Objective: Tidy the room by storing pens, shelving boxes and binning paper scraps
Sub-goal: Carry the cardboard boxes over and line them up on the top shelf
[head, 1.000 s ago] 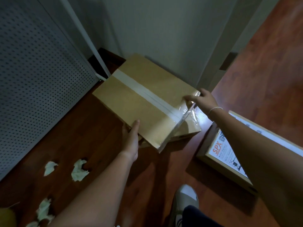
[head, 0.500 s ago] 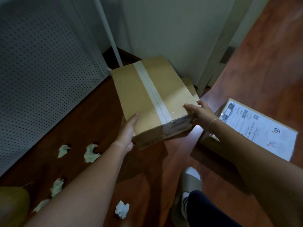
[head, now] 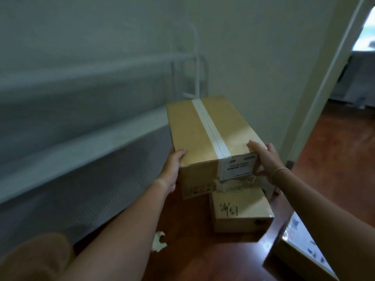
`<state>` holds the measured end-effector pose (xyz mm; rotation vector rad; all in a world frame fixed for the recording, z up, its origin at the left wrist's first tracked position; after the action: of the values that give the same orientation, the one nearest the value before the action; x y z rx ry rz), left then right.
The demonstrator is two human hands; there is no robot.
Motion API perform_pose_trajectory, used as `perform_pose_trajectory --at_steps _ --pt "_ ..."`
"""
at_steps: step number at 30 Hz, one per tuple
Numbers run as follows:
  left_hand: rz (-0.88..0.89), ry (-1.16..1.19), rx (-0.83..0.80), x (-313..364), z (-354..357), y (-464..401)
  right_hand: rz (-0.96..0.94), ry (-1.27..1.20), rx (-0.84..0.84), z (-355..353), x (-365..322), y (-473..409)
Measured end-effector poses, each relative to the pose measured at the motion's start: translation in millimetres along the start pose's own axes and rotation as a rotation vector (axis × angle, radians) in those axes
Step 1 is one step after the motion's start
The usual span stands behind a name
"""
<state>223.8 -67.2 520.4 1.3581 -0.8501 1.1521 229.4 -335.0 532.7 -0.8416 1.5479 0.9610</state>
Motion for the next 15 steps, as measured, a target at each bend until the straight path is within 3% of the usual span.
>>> perform_pose_trajectory --at_steps 7,15 --pt "0.243 0.027 0.063 145.1 -74.5 107.5 -0.185 -0.041 -0.041 36.7 -149.5 100.0" --pt "0.511 0.102 0.227 271.1 -205.1 195.4 -0.346 -0.109 -0.276 153.7 -278.1 196.9"
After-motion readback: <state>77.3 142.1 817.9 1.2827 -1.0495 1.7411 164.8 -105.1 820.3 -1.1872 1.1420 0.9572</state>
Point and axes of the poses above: each hand's wrist, its own y-axis away from the middle knuckle, its own z-axis out of the palm, x = y × z, the point moved 10 cm from there along -y, towards the middle knuckle, and after that the axes turned 8 degrees about x, right-handed, at the moved point
